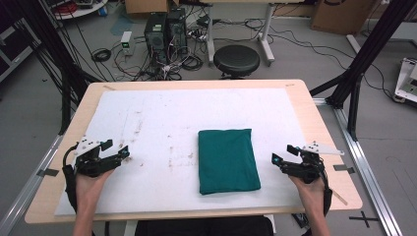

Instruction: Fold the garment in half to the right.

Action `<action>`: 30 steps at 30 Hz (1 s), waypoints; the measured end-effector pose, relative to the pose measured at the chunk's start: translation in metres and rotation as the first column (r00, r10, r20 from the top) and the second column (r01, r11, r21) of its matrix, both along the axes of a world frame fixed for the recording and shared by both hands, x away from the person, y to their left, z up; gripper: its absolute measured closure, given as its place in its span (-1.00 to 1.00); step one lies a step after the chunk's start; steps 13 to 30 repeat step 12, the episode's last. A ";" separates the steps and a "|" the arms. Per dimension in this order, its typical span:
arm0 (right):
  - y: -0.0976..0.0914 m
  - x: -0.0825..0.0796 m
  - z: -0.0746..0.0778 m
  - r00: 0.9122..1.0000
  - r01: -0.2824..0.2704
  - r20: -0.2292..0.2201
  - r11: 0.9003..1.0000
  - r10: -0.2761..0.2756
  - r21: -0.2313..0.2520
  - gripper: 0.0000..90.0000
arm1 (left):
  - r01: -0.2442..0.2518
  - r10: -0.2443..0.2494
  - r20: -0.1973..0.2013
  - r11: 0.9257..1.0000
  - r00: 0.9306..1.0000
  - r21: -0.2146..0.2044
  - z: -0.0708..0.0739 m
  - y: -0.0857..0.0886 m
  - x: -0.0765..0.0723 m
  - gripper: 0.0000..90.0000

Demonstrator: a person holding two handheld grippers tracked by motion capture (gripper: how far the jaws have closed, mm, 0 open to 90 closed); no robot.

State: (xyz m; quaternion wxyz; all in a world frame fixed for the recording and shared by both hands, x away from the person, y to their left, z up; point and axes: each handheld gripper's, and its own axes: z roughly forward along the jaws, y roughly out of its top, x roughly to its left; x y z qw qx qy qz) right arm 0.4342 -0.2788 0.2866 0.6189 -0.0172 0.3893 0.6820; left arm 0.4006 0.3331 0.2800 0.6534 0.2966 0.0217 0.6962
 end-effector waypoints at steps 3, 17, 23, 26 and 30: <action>0.001 0.001 0.000 1.000 0.001 -0.003 1.000 -0.001 -0.005 -0.52 | -0.002 0.002 -0.001 1.000 1.000 0.002 0.000 0.000 0.000 -0.30; 0.005 0.000 0.001 1.000 0.005 0.001 1.000 -0.005 -0.020 -0.52 | 0.005 -0.005 0.010 1.000 1.000 0.016 -0.002 0.002 -0.002 -0.30; 0.005 0.000 0.001 1.000 0.005 0.001 1.000 -0.005 -0.020 -0.52 | 0.005 -0.005 0.010 1.000 1.000 0.016 -0.002 0.002 -0.002 -0.30; 0.005 0.000 0.001 1.000 0.005 0.001 1.000 -0.005 -0.020 -0.52 | 0.005 -0.005 0.010 1.000 1.000 0.016 -0.002 0.002 -0.002 -0.30; 0.005 0.000 0.001 1.000 0.005 0.001 1.000 -0.005 -0.020 -0.52 | 0.005 -0.005 0.010 1.000 1.000 0.016 -0.002 0.002 -0.002 -0.30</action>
